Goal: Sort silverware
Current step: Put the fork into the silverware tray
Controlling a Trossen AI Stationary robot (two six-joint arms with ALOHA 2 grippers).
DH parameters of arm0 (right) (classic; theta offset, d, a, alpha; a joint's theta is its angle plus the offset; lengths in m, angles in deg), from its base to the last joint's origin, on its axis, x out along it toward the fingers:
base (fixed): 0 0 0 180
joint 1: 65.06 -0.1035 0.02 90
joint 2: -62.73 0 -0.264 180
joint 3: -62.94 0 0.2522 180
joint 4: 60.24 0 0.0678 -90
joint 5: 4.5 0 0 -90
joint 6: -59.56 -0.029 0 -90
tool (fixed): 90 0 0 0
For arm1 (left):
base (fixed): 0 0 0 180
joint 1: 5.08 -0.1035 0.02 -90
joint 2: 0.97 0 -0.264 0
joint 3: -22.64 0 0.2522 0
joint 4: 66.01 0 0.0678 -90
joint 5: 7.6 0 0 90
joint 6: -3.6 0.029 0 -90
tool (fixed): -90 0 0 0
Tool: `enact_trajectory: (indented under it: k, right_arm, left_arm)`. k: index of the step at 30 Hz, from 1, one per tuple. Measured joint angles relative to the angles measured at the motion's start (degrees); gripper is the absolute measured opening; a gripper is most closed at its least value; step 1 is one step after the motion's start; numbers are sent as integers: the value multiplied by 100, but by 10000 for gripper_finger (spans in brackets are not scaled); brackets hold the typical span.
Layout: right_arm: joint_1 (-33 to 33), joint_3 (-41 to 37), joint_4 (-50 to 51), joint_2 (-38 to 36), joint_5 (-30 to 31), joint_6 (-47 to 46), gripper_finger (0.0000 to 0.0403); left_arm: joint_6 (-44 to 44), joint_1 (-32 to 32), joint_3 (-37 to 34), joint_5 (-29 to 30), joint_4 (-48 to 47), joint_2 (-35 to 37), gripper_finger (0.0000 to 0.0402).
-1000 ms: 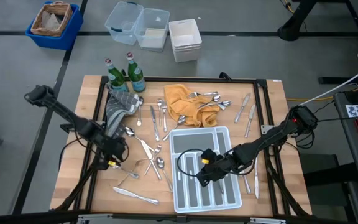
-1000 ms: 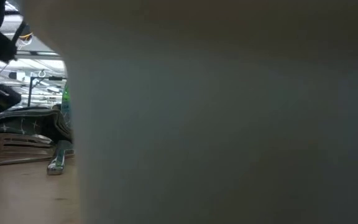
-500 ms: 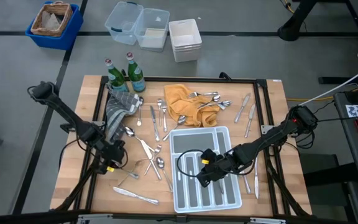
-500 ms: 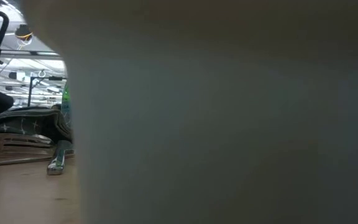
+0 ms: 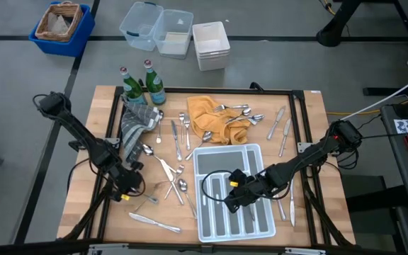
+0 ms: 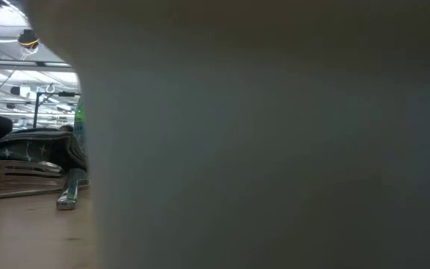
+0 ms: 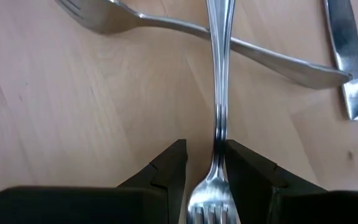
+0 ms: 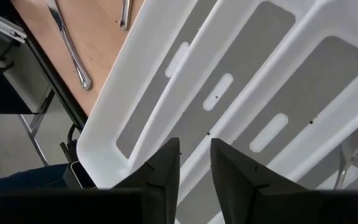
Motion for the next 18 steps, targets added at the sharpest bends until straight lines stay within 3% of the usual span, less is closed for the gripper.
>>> enact_trajectory:
  k: [4, 11, 18]
  right_arm:
    - [0, 0, -1, 0, 0, -2, 92]
    - [2, 0, -96, 0, 2, -4, 92]
    - [113, 0, -629, 0, 5, 458, 92]
  left_arm:
    - [1, -1, 14, 34, 27, -116, 92]
    - [30, -7, -2, 84, -24, -3, 12]
    - [21, -7, 123, 47, -48, 222, 10]
